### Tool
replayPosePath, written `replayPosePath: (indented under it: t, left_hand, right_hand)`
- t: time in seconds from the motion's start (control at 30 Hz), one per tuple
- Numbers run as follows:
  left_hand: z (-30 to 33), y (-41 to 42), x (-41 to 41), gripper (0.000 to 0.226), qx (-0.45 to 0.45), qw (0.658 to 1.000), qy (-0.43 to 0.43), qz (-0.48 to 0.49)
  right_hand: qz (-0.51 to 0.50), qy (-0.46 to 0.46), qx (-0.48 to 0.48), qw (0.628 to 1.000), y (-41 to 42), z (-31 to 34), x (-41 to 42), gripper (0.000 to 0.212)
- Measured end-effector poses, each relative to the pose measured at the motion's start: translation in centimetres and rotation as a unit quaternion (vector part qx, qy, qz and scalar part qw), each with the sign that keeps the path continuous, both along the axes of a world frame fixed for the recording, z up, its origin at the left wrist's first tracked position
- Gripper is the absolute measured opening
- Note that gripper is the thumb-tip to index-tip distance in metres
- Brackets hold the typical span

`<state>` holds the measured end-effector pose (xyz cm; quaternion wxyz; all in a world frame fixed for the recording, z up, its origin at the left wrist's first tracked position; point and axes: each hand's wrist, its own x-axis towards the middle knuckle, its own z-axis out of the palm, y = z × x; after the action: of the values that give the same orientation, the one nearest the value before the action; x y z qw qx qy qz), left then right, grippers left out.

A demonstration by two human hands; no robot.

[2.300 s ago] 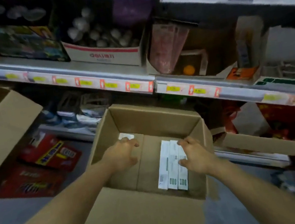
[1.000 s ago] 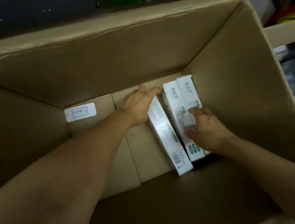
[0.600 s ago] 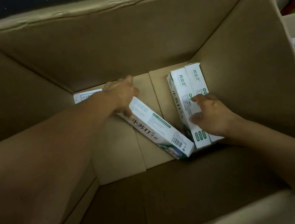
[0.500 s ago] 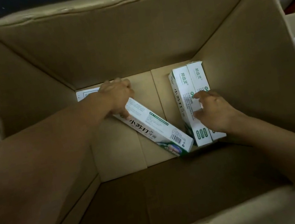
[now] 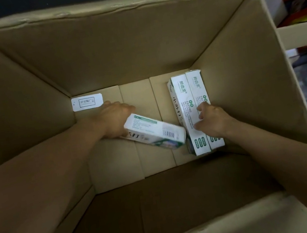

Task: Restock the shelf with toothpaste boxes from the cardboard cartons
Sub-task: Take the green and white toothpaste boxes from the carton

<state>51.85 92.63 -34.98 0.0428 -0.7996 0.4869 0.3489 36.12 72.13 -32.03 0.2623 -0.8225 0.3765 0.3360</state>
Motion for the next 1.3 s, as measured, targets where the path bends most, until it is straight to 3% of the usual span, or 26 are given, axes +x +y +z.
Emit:
replayPosePath:
  t: [0.17, 0.33, 0.53, 0.63, 0.8, 0.97, 1.23, 1.3]
  left_hand:
    - [2.5, 1.9, 1.8, 0.061, 0.021, 0.966, 0.077, 0.245]
    - [3.7, 2.4, 1.8, 0.073, 0.016, 0.937, 0.058, 0.344]
    - [4.4, 3.1, 1.5, 0.077, 0.017, 0.931, 0.061, 0.360]
    - [4.7, 3.4, 1.7, 0.076, 0.010, 0.930, 0.061, 0.361]
    - [5.5, 3.8, 2.0, 0.070, 0.010, 0.930, 0.064, 0.362]
    - [7.6, 3.7, 1.6, 0.058, 0.009, 0.926, 0.063, 0.373]
    - [14.6, 3.8, 0.6, 0.046, -0.013, 0.926, 0.077, 0.369]
    - [17.0, 4.0, 0.4, 0.041, -0.039, 0.911, 0.116, 0.393]
  right_hand:
    - [-0.061, 0.009, -0.027, 0.998, 0.9, -1.0, 1.0, 0.057]
    - [-0.034, 0.006, -0.079, 0.996, 1.7, -1.5, 0.9, 0.072]
    - [0.058, 0.033, -0.169, 0.983, 2.8, -1.8, 1.5, 0.075]
    - [0.044, 0.046, -0.190, 0.980, 3.0, -2.2, 1.8, 0.070]
    - [-0.097, -0.001, -0.106, 0.990, 2.8, -1.8, 1.6, 0.072]
    - [-0.206, -0.083, 0.007, 0.975, 1.7, 0.4, 1.6, 0.045]
    - [-0.141, -0.126, 0.047, 0.981, 0.4, 9.3, 0.2, 0.032]
    - [-0.145, -0.141, 0.076, 0.976, 0.1, 12.1, -0.3, 0.030]
